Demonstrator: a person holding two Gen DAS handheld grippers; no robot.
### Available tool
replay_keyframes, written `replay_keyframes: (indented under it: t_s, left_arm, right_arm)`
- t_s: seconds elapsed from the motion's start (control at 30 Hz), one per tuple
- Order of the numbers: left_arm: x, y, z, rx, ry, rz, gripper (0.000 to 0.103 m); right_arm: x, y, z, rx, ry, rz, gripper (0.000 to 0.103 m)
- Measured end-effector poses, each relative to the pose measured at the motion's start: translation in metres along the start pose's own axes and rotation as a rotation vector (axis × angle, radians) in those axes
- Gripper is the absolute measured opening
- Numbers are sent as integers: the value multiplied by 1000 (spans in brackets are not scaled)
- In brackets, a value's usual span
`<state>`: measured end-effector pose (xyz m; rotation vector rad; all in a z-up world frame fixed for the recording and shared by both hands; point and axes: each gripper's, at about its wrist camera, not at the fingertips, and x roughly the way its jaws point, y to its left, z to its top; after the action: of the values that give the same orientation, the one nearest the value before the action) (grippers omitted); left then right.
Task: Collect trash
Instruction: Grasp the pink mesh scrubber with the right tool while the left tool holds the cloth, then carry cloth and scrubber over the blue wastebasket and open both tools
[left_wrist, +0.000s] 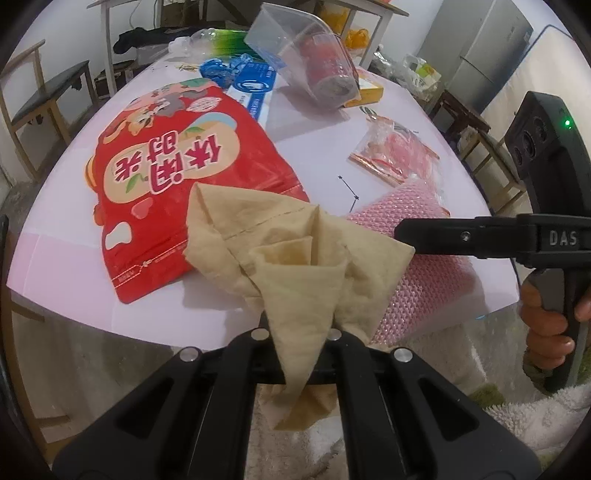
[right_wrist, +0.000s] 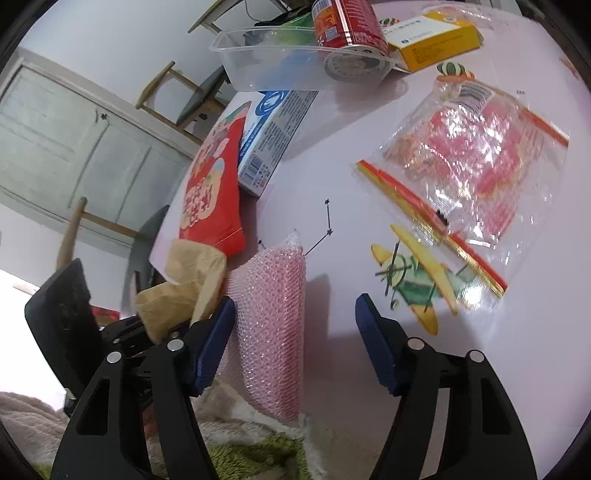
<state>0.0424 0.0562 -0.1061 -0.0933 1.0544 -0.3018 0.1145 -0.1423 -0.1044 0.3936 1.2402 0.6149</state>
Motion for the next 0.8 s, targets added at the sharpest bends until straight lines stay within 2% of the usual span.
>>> replay_keyframes:
  t_s: [0.07,0.1,0.3,0.43,0.5,0.63,0.73,0.8]
  left_arm:
    - [0,-3,1,9,-1,-5,0]
    - [0,-4,1,11,-3,-8,0]
    - [-21,-5,7,7,-66,-12,0]
    - [-49,-8,18,-7,-141,-65,0]
    - [-64,-19,28,8,-176,-104,0]
    - [-85,-60,54,82,-211,-239,0]
    - [-90,-97,72,157,-209,-338,0]
    - [-85,-138,90,226,-182,-418,0]
  right_arm:
    - [-3,2,-3,4,-6,7,49]
    - [-6,1,-4,7,-9,9,37]
    - [-35,-2,-14,13,-72,-35,33]
    - [-72,-14,-25,33,-145,-57,32]
    - [-96,-23,-34,51,-200,-64,32]
    - [-142,-42,-53,92,-313,-50,32]
    - [-187,-65,-76,144,-440,-73,32]
    - [-214,-83,-93,184,-512,-105,32]
